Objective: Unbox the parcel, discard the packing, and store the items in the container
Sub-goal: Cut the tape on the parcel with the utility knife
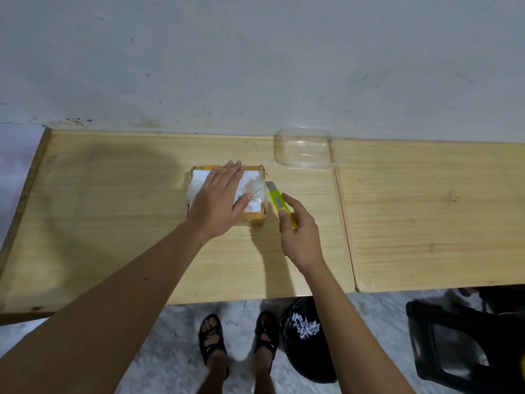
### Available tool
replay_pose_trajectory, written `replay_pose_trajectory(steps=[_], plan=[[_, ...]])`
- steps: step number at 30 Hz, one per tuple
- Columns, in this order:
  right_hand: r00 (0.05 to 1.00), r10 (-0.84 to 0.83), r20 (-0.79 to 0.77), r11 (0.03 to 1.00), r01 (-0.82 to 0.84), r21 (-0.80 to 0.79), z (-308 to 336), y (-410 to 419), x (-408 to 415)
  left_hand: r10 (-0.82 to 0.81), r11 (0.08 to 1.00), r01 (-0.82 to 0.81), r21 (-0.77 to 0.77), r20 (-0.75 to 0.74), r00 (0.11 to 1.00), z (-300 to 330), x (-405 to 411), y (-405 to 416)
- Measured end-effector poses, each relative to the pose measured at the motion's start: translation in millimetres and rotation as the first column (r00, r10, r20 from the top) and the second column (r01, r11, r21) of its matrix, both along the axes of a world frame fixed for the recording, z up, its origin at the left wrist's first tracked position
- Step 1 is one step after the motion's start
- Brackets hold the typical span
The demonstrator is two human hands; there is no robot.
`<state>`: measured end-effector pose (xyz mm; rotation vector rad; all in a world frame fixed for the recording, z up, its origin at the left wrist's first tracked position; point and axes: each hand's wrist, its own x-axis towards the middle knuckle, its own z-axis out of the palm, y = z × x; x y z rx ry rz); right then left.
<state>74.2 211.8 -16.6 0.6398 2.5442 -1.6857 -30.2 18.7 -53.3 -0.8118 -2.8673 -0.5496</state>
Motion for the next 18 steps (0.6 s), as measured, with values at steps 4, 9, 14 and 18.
replay_pose_trajectory(steps=[4,9,14,18], plan=[[0.999,0.037,-0.008,0.988,-0.036,0.148,10.6,-2.3,-9.2,-0.007,1.000,0.007,-0.010,-0.009,1.000,-1.9,-0.4,0.5],[0.994,0.100,-0.031,0.955,-0.088,0.285,27.8,-5.6,-17.8,0.002,0.998,-0.001,-0.064,0.002,1.000,-2.7,0.0,3.1],[0.981,0.181,0.065,0.924,-0.193,0.329,43.0,-1.3,-22.9,0.004,0.989,-0.001,-0.151,0.025,1.000,-2.2,1.5,6.1],[0.965,0.228,0.129,0.909,-0.259,0.326,51.6,5.8,-22.1,0.026,0.984,-0.014,-0.180,0.068,0.997,1.2,0.8,8.0]])
